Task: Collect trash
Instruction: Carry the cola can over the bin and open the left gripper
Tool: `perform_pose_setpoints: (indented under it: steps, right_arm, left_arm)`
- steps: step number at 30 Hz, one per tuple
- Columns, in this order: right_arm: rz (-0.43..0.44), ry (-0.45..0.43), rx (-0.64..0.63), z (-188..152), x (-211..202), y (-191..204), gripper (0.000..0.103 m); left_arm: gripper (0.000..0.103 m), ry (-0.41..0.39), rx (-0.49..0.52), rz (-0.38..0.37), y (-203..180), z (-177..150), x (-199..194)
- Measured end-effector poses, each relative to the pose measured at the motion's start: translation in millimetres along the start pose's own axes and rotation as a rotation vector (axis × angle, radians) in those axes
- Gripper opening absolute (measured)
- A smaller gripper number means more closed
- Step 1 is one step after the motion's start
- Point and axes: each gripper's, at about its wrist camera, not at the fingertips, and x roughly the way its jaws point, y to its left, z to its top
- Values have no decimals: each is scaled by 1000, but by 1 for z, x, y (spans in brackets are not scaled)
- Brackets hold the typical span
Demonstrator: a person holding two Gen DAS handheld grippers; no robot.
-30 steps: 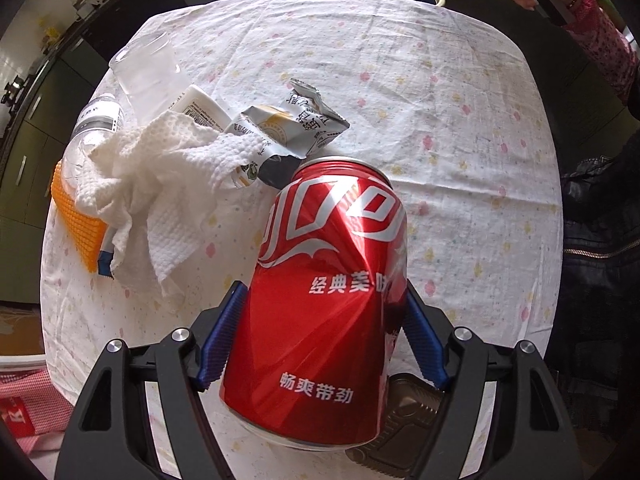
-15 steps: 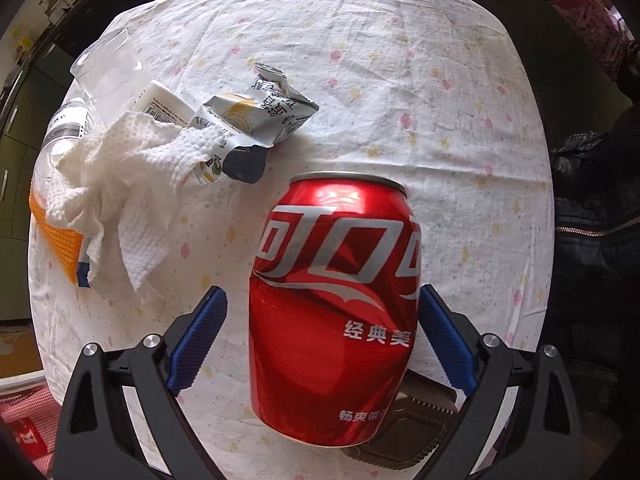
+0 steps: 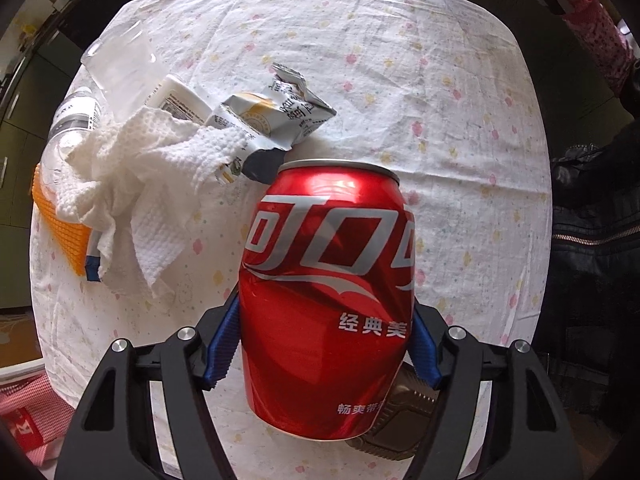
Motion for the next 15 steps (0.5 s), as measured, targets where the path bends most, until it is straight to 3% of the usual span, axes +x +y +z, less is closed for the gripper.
perform_pose_setpoints:
  steps: [6,15]
  right_arm:
    - [-4,-22,17,-4,-10,-9,63]
    - [-31,-80,87,-17,-34,-46,63]
  left_arm:
    - [70,-54,-53,70,-3,23,-24]
    - [70,-302,-241,45,-17,103,-65]
